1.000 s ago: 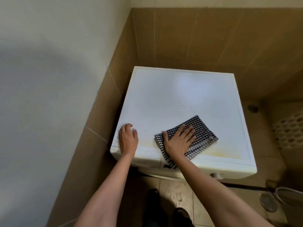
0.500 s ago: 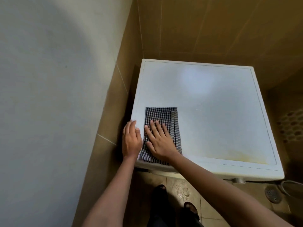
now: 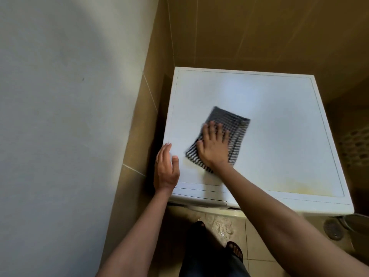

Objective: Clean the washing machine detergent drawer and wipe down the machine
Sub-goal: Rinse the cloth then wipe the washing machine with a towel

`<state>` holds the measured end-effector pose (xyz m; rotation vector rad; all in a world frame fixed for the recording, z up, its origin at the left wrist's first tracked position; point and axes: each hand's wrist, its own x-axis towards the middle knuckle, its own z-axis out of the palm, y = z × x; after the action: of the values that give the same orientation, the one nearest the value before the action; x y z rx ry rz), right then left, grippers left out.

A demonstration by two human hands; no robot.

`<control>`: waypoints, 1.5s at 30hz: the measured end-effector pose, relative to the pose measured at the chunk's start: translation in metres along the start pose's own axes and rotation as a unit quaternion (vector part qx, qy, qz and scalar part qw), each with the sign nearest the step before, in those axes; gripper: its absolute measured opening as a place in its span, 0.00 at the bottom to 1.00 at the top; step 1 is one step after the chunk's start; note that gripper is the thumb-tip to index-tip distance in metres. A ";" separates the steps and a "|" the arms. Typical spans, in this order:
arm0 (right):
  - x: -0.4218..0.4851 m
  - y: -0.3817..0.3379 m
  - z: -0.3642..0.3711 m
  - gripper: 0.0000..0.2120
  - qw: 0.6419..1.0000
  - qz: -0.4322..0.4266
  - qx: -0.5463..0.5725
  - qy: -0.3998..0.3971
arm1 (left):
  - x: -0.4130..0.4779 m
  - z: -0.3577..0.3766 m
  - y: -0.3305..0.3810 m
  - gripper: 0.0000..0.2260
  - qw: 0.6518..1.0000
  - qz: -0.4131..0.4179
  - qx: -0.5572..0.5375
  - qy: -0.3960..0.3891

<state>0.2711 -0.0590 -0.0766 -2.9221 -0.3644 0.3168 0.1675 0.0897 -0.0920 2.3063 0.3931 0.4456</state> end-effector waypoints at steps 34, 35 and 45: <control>-0.009 0.179 -0.038 0.42 0.972 0.232 0.032 0.022 | 0.046 0.031 0.028 0.26 0.987 -0.003 0.162 -0.021; -0.001 0.161 -0.037 0.42 0.979 0.202 0.037 0.021 | 0.049 0.033 0.026 0.26 0.987 -0.004 0.157 -0.026; -0.034 0.039 0.007 0.34 0.995 -0.092 0.040 0.002 | 0.059 0.041 0.012 0.27 0.992 -0.032 0.123 -0.015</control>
<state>0.2459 -0.1043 -0.0852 -2.7840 -0.6007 0.2907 0.2395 0.0802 -0.0985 2.5256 0.5322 0.3469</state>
